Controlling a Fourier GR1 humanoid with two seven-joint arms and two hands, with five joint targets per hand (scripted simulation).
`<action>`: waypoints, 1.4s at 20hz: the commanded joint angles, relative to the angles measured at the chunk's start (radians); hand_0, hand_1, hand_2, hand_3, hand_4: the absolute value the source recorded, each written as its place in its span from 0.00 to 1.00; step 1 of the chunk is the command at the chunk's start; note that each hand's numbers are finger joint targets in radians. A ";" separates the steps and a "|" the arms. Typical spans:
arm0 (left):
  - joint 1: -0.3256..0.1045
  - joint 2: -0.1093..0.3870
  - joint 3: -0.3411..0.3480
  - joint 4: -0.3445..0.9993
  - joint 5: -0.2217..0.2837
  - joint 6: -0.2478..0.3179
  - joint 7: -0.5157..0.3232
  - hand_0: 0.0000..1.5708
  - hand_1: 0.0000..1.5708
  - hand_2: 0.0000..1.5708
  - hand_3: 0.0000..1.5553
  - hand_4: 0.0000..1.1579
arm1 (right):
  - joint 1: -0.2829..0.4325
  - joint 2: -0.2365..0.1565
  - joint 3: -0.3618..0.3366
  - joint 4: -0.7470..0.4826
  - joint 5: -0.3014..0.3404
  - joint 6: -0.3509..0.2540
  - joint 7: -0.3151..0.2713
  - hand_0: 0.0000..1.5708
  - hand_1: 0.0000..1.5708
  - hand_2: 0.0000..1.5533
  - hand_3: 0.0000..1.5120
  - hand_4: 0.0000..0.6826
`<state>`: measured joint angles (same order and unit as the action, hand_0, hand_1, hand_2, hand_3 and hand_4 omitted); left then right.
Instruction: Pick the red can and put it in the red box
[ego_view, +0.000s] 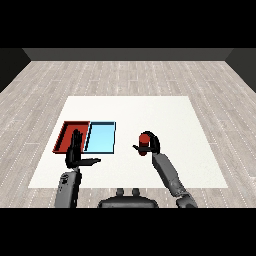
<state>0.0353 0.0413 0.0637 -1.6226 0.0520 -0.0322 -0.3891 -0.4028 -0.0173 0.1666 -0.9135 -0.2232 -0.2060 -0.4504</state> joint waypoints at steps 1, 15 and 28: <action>0.024 0.024 -0.007 -0.119 0.035 -0.030 0.106 0.00 0.00 0.00 0.00 0.00 | -0.014 -0.001 -0.029 0.007 0.030 0.012 -0.035 0.93 0.93 0.94 0.94 0.97; 0.001 -0.041 -0.237 -0.007 -0.041 0.056 0.076 0.00 0.00 0.00 0.00 0.00 | 0.139 0.017 0.084 -0.412 0.072 -0.088 0.113 0.91 0.91 0.93 0.94 0.96; -0.228 -0.041 -0.383 0.134 0.043 0.173 0.175 0.00 0.00 0.00 0.00 0.00 | -0.010 0.017 0.120 -0.311 0.002 -0.122 0.080 0.90 0.90 0.92 0.94 0.96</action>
<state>-0.1449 0.0006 -0.2732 -1.5179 0.0596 0.1208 -0.2360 -0.3712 -0.0033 0.2387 -1.2454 -0.1887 -0.2772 -0.3616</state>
